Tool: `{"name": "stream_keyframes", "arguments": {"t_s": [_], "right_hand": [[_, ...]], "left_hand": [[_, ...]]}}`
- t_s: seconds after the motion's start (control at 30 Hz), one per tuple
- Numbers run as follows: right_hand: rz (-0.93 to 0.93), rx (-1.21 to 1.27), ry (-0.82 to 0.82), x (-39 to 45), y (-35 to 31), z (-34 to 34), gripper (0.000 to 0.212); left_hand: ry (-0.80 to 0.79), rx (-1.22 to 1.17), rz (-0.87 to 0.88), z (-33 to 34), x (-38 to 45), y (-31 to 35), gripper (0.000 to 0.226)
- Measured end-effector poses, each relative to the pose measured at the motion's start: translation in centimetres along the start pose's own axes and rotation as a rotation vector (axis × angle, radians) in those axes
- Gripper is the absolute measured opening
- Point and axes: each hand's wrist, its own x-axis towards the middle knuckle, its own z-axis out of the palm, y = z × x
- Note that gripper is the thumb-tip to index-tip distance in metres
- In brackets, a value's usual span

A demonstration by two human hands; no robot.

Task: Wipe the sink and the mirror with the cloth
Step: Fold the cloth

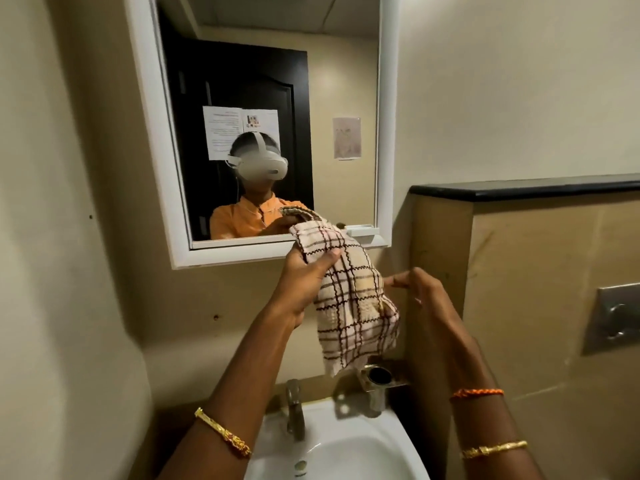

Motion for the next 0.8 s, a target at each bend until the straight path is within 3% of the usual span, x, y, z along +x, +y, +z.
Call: {"name": "stream_keyframes", "arguments": {"t_s": [0.1, 0.2, 0.33, 0.43, 0.5, 0.6, 0.7, 0.8], "right_hand": [[0.084, 0.003, -0.196, -0.1, -0.1, -2.5, 0.046], [0.203, 0.223, -0.436, -1.1, 0.8, -4.6, 0.067], [0.367, 0.673, -0.499, -3.0, 4.7, -6.8, 0.066], [0.381, 0.826, -0.544, -3.5, 6.0, -8.4, 0.069], [0.282, 0.842, -0.463, -3.1, 5.4, -9.7, 0.068], [0.125, 0.580, -0.145, -1.7, 4.2, -12.0, 0.078], [0.267, 0.187, 0.031, -1.4, 3.7, -13.5, 0.074], [0.375, -0.159, 0.253, -2.9, 3.4, -14.2, 0.091]], "left_hand": [[-0.101, 0.020, -0.068, 2.4, 1.0, -0.3, 0.030], [-0.209, -0.006, -0.136, 4.7, 1.8, -0.2, 0.030], [-0.300, -0.096, -0.247, 7.3, 2.5, -1.5, 0.025], [-0.291, -0.101, -0.282, 8.9, 2.5, -3.1, 0.030], [-0.262, -0.116, -0.298, 9.5, 2.4, -4.0, 0.037], [-0.233, -0.171, -0.329, 10.1, 2.1, -4.6, 0.038], [-0.137, -0.146, -0.314, 10.7, 1.9, -4.9, 0.046], [-0.080, -0.098, -0.281, 12.0, 1.3, -4.8, 0.048]]}}
